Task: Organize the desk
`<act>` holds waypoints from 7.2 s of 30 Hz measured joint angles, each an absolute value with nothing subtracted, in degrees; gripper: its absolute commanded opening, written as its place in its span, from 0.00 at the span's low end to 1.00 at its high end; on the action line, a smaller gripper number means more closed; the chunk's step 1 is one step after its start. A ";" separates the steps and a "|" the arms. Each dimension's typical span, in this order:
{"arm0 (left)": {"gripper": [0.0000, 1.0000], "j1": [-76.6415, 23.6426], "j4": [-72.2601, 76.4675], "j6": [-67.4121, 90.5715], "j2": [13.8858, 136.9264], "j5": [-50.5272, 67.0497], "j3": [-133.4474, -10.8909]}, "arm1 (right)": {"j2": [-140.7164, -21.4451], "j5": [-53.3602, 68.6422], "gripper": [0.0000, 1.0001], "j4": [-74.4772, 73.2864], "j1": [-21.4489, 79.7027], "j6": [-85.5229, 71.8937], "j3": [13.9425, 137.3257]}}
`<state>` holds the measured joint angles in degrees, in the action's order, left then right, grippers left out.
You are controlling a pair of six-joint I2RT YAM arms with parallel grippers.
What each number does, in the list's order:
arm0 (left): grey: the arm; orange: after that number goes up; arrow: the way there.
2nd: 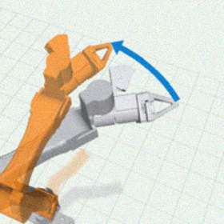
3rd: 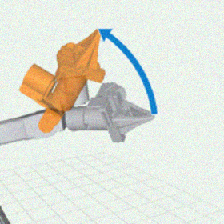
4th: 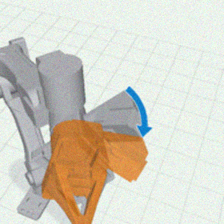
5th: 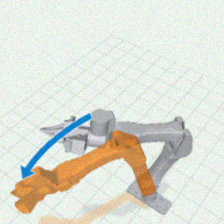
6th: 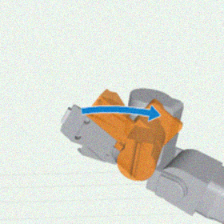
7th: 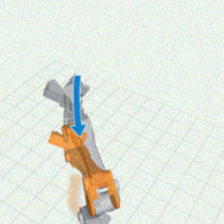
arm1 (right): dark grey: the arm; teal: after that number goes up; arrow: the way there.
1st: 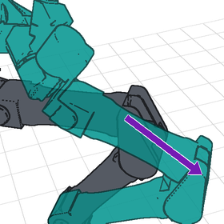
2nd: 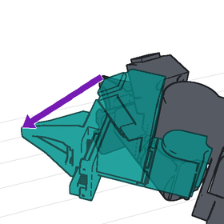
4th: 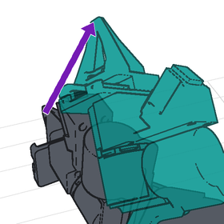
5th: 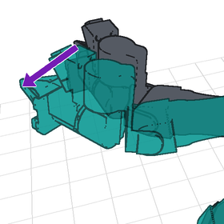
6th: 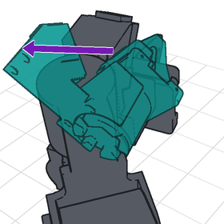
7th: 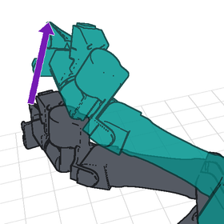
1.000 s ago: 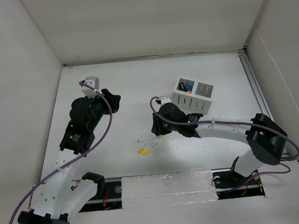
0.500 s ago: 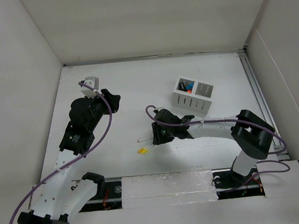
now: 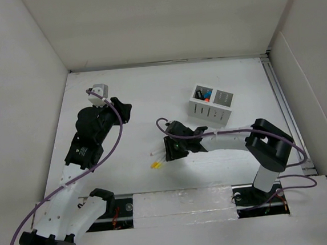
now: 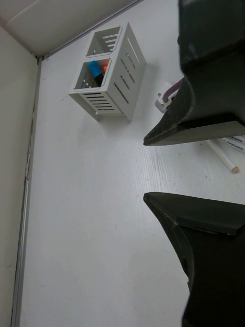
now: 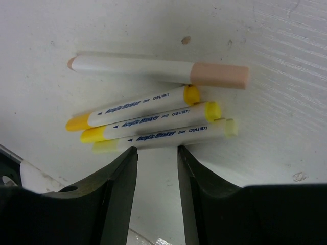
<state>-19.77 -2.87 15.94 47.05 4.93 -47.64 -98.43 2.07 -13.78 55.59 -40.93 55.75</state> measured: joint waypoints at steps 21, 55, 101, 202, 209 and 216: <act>0.38 -19.77 -2.87 15.92 47.11 4.49 -47.64 | -101.73 -13.47 0.41 -19.68 55.61 -39.07 62.22; 0.38 -19.77 -2.87 15.94 46.76 4.95 -47.64 | -97.78 -15.57 0.52 -19.92 52.10 -41.65 58.87; 0.38 -19.77 -2.85 15.94 45.25 5.13 -47.64 | -101.27 -21.63 0.00 -20.10 49.87 -37.91 59.88; 0.38 -19.77 -2.87 16.40 44.56 7.09 -47.64 | -101.65 -16.10 0.41 -8.86 62.41 -41.45 60.34; 0.38 -19.77 -2.85 16.40 44.82 7.16 -47.64 | -101.65 -16.73 0.34 -10.66 63.57 -42.09 60.34; 0.38 -19.77 -2.83 16.40 44.86 7.14 -47.64 | -102.28 -16.93 0.36 -11.18 63.83 -42.50 60.36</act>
<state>-19.77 -2.83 16.40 44.86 7.14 -47.64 -102.28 -16.93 -11.18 63.83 -42.50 60.36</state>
